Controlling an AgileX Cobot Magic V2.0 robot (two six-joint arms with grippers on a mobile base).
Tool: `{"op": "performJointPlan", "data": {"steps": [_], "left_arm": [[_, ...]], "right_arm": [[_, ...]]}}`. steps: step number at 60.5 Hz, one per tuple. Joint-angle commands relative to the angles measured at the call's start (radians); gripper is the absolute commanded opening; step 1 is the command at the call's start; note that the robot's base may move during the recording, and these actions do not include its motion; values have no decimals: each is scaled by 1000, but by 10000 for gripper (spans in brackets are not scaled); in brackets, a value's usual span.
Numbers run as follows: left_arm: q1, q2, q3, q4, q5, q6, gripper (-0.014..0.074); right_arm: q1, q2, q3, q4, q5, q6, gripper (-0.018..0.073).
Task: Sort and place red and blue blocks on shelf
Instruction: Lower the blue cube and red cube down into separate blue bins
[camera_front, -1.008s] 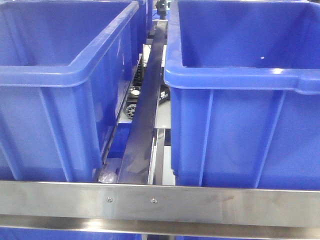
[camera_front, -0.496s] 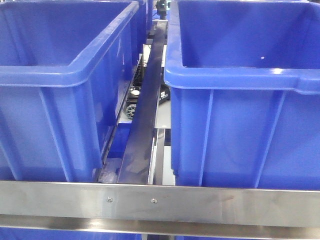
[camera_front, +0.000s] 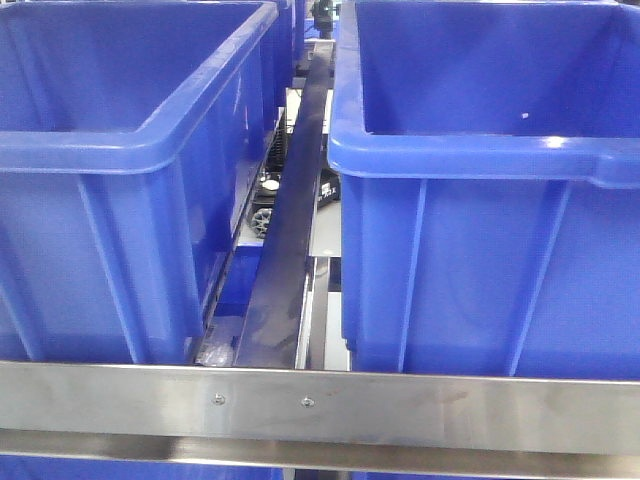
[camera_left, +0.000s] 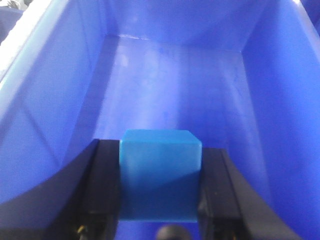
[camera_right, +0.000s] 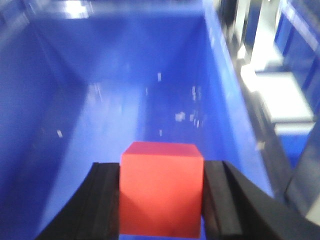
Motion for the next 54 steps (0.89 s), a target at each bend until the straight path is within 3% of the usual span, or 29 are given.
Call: {"op": "performJointPlan", "data": {"steps": [1, 37, 43, 54], "left_arm": [[3, 4, -39, 4, -114, -4, 124], [3, 77, -39, -9, -133, -6, 125], [3, 96, -39, -18, -135, -6, 127], [3, 111, -39, -18, -175, -6, 152]], "right_arm": [[-5, 21, -43, -14, -105, -9, 57], [-5, 42, -43, -14, -129, -9, 70], [-5, 42, -43, -14, -129, -9, 176], [-5, 67, -43, -14, -130, -9, 524]]}}
